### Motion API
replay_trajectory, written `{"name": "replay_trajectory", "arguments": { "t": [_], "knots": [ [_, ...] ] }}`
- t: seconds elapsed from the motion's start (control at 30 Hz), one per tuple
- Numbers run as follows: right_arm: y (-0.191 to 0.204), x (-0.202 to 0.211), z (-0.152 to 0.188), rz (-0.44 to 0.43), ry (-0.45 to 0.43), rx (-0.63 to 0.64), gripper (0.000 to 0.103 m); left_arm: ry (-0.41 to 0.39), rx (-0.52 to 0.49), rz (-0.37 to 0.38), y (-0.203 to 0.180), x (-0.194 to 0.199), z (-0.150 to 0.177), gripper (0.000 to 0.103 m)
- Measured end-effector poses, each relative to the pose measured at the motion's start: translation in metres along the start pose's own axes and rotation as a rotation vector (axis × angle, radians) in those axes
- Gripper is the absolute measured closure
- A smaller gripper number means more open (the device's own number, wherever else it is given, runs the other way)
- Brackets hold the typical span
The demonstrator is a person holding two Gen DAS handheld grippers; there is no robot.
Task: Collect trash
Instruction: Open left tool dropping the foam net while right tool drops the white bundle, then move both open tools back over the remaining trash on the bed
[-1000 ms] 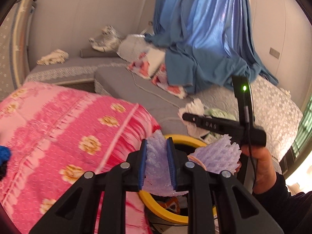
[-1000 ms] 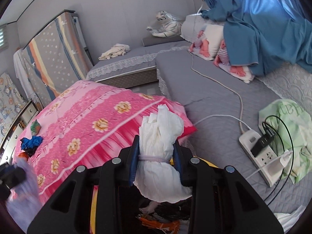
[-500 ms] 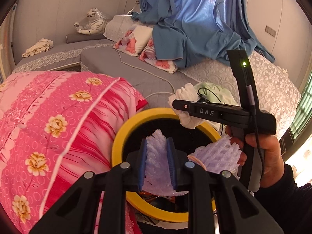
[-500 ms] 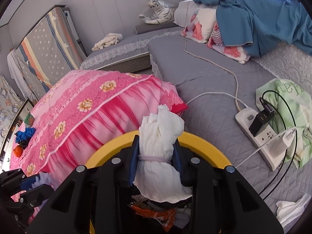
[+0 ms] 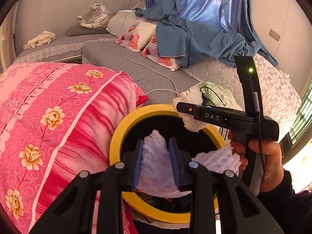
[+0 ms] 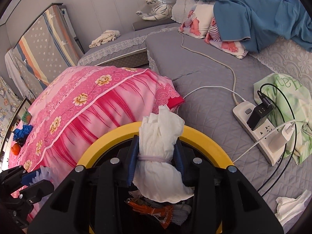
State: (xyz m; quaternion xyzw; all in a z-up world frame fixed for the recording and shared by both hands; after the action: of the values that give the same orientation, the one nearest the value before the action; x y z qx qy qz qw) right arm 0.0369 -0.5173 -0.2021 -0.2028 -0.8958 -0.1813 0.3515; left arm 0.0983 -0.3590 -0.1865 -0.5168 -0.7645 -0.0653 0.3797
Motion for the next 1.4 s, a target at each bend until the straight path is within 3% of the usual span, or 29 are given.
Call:
{"name": "replay_trajectory", "arguments": {
  "t": [0.13, 0.33, 0.53, 0.8, 1.0, 1.4],
  "knots": [
    [-0.005, 0.001, -0.001, 0.017, -0.009, -0.014, 0.052, -0.012, 0.022, 0.007, 0.003, 0.003, -0.002, 0.055],
    [-0.009, 0.004, -0.004, 0.02, -0.018, -0.037, 0.048, -0.067, 0.049, 0.001, 0.009, 0.02, -0.006, 0.028],
    [0.017, 0.016, -0.017, -0.042, -0.063, 0.008, 0.042, -0.149, 0.088, -0.048, 0.029, 0.051, -0.015, 0.013],
    [0.094, 0.024, -0.042, -0.169, -0.12, 0.147, 0.03, -0.266, 0.142, -0.194, 0.083, 0.117, -0.018, 0.008],
    [0.172, 0.023, -0.052, -0.26, -0.134, 0.279, 0.028, -0.335, 0.208, -0.34, 0.143, 0.175, -0.006, 0.008],
    [0.319, -0.011, -0.034, -0.398, -0.059, 0.519, 0.027, -0.375, 0.393, -0.543, 0.25, 0.256, 0.046, 0.008]
  ]
}}
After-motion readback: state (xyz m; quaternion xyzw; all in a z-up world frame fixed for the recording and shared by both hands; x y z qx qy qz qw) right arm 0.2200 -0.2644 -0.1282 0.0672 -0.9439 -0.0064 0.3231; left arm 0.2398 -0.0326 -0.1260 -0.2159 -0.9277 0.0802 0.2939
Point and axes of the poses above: each gripper's, at about its wrist camera, not at the fingertips, and x roughly against the way its jaws point, y to its left, z to its underside, the point moved 6 cm from there along -x, roughly the way its jaws point, and after that the axes turned 3 degrees about x, right-handed, at the moved point
